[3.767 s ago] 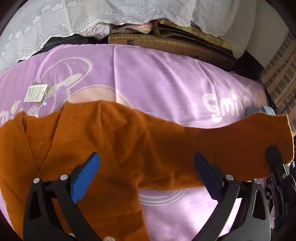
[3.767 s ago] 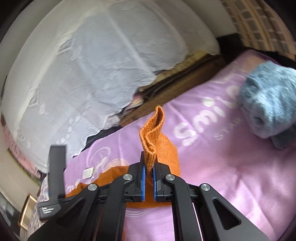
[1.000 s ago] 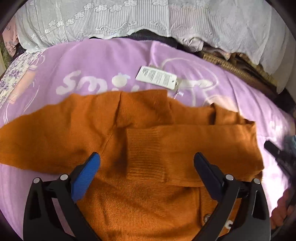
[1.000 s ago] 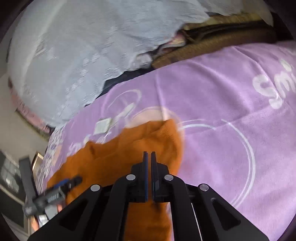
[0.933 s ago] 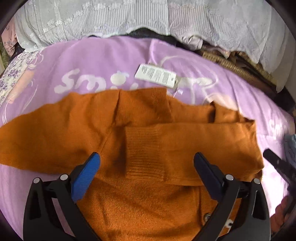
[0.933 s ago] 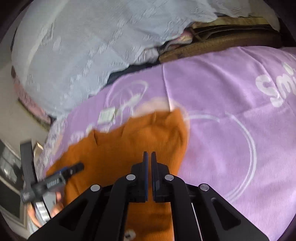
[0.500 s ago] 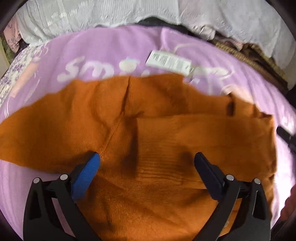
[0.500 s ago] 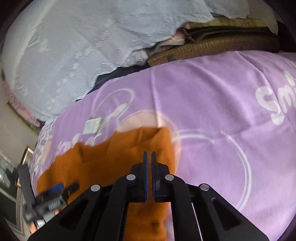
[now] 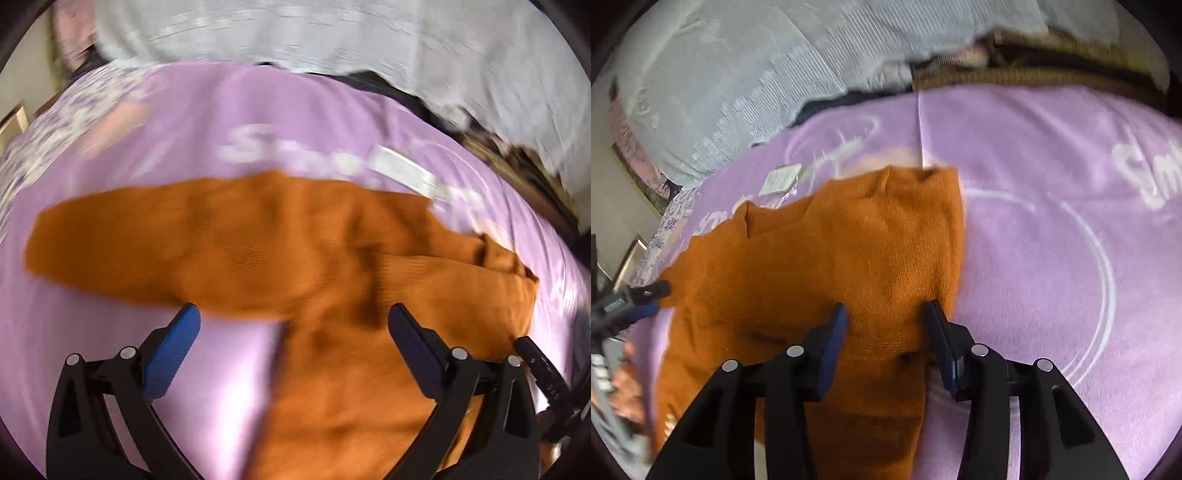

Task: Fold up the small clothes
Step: 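Grasp the other sleeve cuff with the left gripper and lift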

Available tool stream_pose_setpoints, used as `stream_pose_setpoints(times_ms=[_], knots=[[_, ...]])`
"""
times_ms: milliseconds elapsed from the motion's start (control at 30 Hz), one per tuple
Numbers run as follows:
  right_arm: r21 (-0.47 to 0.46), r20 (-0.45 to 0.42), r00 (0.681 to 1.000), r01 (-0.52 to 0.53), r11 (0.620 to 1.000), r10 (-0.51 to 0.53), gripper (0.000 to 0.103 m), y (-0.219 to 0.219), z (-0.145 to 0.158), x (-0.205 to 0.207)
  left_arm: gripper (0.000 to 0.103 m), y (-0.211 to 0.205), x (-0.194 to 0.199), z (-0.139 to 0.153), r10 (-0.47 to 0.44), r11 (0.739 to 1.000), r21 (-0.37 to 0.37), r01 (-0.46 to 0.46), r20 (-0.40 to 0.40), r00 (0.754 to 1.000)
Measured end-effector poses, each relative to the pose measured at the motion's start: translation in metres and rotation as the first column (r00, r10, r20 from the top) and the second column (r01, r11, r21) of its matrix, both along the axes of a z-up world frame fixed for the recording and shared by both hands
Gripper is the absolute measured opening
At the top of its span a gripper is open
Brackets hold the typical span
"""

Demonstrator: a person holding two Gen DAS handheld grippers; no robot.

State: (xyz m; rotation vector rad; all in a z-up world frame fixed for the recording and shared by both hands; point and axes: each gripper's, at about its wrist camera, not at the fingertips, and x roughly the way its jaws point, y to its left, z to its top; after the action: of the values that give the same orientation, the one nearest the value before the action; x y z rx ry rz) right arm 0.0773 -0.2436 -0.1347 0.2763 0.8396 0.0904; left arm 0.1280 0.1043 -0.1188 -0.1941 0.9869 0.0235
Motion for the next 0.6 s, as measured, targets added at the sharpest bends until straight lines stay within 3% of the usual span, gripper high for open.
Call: stream_pose_setpoints(times_ms=[100,167,233,267,300,467,500,600], knots=[[0.042,0.069,0.997,0.026,0.999,-0.029,0.045,-0.002,0.023,-0.021,0.099,0.060,-0.026,-0.003,0.103,0.994,-0.047,-0.104,-0.013,0.995],[0.087,0.104,0.994,0.017,0.996,-0.026,0.045,-0.001,0.031,-0.040,0.099,0.105,-0.038,-0.014,0.208,0.970,-0.118,-0.211,-0.042,0.977],[0.124,0.118,0.993,0.013,0.992,-0.028,0.045,0.001,0.030,-0.059,0.098,0.144,-0.039,-0.026,0.307,0.914,-0.257,-0.316,-0.075,0.949],[0.139,0.115,0.993,0.015,0.990,-0.031,0.045,0.002,0.026,-0.067,0.098,0.165,-0.039,-0.032,0.351,0.860,-0.369,-0.353,-0.074,0.933],[0.150,0.111,0.993,0.014,0.989,-0.031,0.045,0.003,0.023,-0.070,0.099,0.177,-0.038,-0.035,0.372,0.825,-0.432,-0.364,-0.069,0.926],[0.200,0.090,0.995,0.034,0.979,-0.053,0.045,0.003,0.011,-0.063,0.098,0.215,-0.018,-0.042,0.430,0.710,-0.597,-0.373,-0.052,0.901],[0.220,0.076,0.995,0.043,0.975,-0.061,0.045,0.000,0.006,-0.061,0.096,0.217,-0.016,-0.043,0.438,0.698,-0.612,-0.370,-0.043,0.898],[0.264,0.040,0.997,0.055,0.963,-0.067,0.045,-0.006,-0.007,-0.058,0.058,0.227,-0.011,-0.044,0.465,0.703,-0.590,-0.398,-0.043,0.884]])
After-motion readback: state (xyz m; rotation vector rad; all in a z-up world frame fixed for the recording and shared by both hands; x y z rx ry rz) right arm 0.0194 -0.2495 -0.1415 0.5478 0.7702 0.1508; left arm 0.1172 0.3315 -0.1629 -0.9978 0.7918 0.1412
